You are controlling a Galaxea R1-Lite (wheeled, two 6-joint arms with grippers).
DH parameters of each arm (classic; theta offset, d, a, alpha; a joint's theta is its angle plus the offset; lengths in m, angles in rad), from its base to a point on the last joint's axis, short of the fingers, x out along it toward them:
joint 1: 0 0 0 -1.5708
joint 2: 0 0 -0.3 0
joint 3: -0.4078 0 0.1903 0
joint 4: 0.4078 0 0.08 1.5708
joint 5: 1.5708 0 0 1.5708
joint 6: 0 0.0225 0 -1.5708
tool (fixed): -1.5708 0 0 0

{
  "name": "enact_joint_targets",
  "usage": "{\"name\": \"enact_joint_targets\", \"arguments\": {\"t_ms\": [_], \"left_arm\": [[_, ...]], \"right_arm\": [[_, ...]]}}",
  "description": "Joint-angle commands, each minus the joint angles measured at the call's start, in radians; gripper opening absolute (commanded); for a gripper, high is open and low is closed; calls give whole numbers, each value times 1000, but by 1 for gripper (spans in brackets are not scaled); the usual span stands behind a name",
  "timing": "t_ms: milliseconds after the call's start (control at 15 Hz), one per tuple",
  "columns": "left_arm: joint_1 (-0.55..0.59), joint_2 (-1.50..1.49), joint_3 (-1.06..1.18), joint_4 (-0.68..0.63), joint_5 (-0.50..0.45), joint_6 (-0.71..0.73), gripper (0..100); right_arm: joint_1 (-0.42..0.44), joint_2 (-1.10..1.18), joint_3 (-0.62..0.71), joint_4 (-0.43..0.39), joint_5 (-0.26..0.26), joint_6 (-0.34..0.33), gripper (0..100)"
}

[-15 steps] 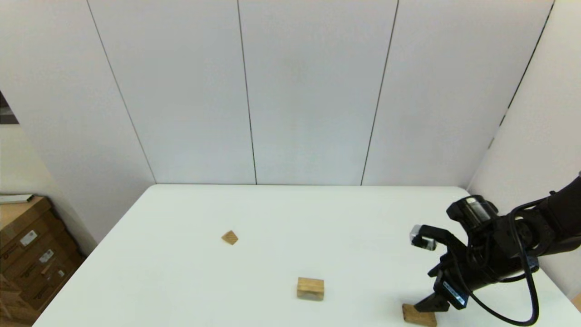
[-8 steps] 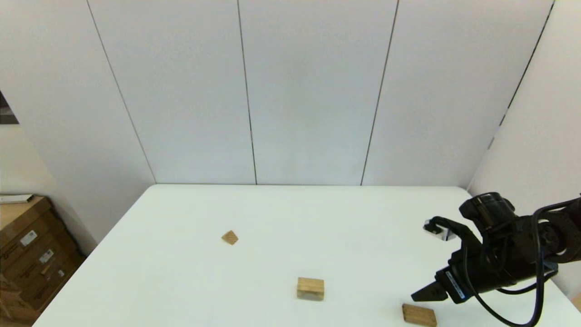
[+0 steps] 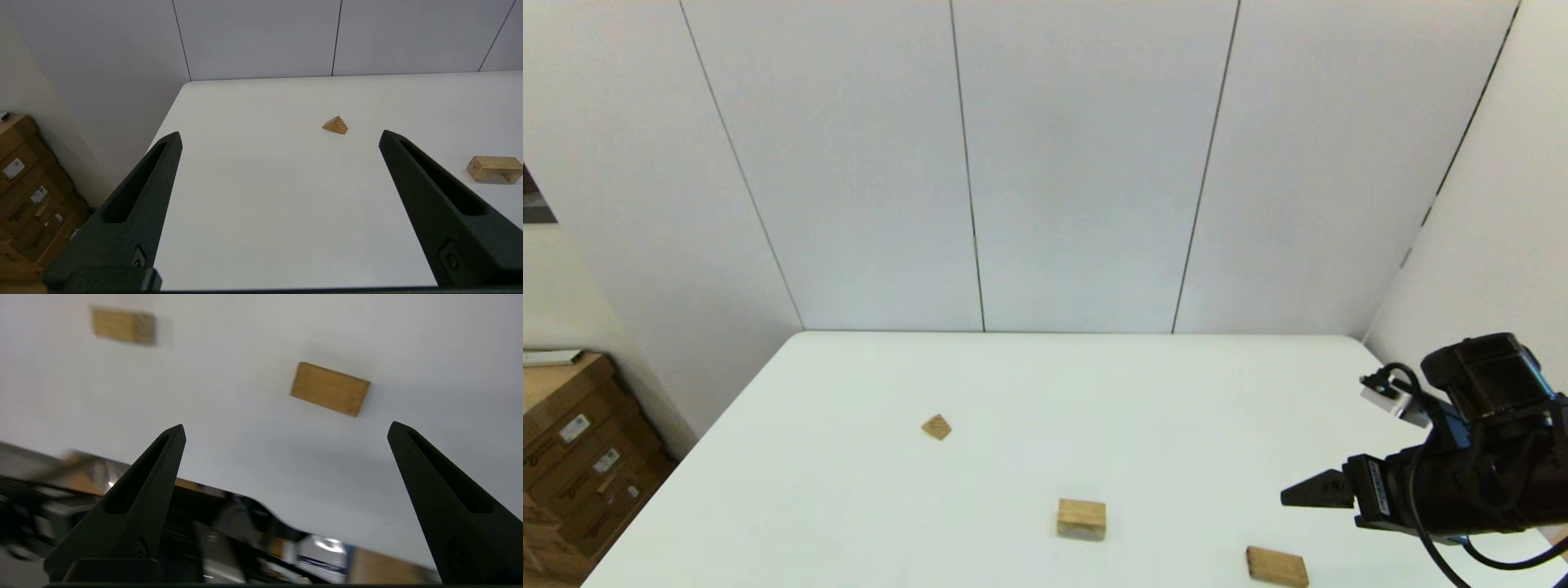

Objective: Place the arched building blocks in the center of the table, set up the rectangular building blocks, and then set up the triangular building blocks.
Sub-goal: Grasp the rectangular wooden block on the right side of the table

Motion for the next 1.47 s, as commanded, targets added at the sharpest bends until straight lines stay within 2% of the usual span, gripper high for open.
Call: {"name": "enact_joint_targets", "arguments": {"t_ms": [67,200,400,667,867,1133,1467], "left_arm": [[0,1,2,0,0,0,100],[0,1,3,0,1,0,100],[0,1,3,0,0,0,100],[0,1,3,0,0,0,100],[0,1,3,0,1,0,100],[0,1,3,0,0,0,100],[0,1,3,0,1,0,100]], "right_arm": [[3,-117,30,4,-41,203,100],[4,-109,31,2,-61,292,100],[4,-60,13,0,-75,378,100],[29,50,-20,-6,-194,487,100],[30,86,-46,-9,-246,593,100],[52,82,-36,-9,-248,647,100],[73,124,-67,-9,-248,666,100]]}}
